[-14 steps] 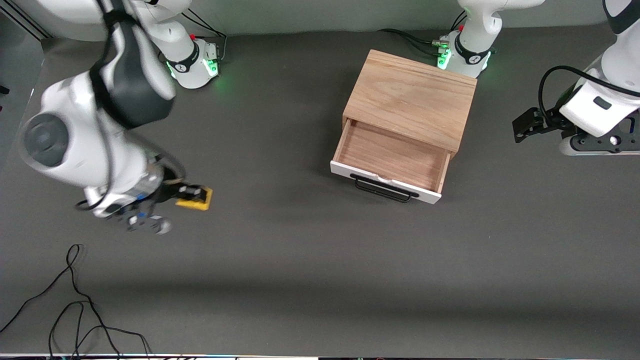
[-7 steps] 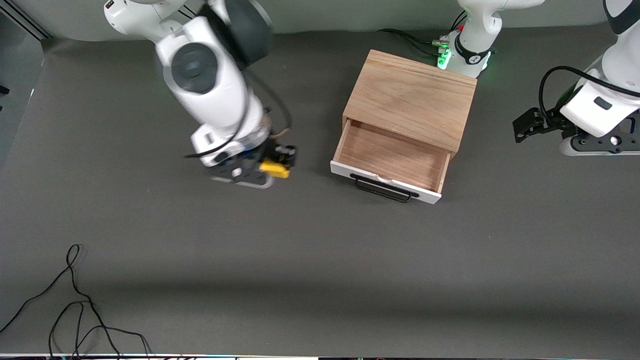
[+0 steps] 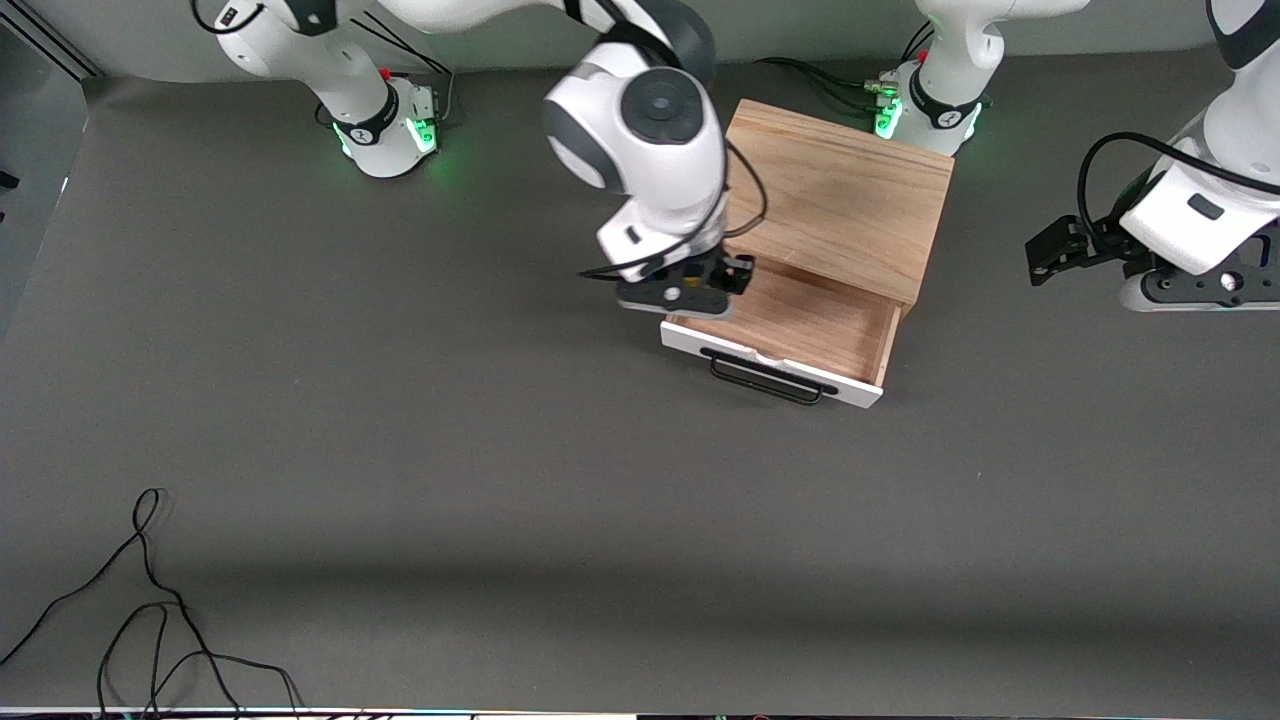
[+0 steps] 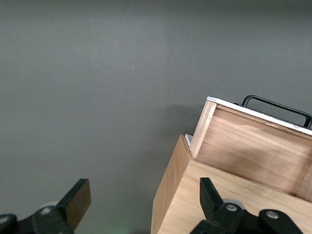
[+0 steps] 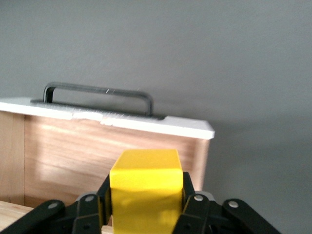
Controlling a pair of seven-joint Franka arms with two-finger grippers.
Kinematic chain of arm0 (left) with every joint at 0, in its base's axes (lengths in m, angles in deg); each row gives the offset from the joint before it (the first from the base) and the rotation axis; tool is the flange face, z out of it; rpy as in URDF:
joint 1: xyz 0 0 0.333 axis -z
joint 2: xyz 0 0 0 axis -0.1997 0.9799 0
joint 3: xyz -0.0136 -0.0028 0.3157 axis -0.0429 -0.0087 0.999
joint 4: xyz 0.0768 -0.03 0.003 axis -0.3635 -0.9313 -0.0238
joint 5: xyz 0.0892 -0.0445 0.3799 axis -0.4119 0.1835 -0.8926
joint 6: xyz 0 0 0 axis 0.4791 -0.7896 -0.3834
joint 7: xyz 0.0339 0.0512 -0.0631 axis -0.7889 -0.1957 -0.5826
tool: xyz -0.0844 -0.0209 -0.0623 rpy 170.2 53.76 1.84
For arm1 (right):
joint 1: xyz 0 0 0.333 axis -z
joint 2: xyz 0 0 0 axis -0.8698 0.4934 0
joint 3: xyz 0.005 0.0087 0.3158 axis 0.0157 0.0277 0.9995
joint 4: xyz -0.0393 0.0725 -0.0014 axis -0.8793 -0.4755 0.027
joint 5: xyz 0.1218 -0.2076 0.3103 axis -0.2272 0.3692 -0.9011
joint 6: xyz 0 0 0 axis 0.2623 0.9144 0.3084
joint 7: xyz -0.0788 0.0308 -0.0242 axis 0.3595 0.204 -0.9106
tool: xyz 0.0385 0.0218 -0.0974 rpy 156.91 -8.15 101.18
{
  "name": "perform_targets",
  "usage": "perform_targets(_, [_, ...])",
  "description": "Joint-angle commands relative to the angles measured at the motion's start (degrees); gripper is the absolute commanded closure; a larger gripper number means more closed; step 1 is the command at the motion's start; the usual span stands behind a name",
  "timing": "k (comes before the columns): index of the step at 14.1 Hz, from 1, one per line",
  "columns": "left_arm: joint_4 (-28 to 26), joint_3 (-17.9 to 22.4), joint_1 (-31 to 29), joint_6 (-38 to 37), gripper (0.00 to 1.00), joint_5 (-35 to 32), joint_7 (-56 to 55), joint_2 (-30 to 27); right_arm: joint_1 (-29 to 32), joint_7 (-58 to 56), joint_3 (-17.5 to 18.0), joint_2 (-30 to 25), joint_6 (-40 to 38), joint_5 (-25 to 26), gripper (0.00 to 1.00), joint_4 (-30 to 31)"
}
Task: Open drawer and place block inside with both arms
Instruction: 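Lift the yellow cube with the right gripper and carry it over the drawer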
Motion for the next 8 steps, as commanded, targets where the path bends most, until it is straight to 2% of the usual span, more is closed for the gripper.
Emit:
perform_targets(1, [-0.02, -0.13, -0.20, -0.76, 0.00, -0.26, 1.07, -0.50, -2.65, 3.32, -0.87, 4.07, 2.47, 0.18, 1.00, -3.01])
perform_targets(3, [0.07, -0.13, -0.20, -0.67, 0.00, -0.25, 1.07, -0.50, -3.98, 5.87, -0.87, 6.53, 5.37, 0.35, 1.00, -2.92])
perform_targets(8, [-0.02, -0.04, -0.28, -0.85, 0.00, -0.25, 1.07, -0.50, -5.39, 7.55, -0.95, 8.91, 6.96, 0.35, 1.00, -2.66])
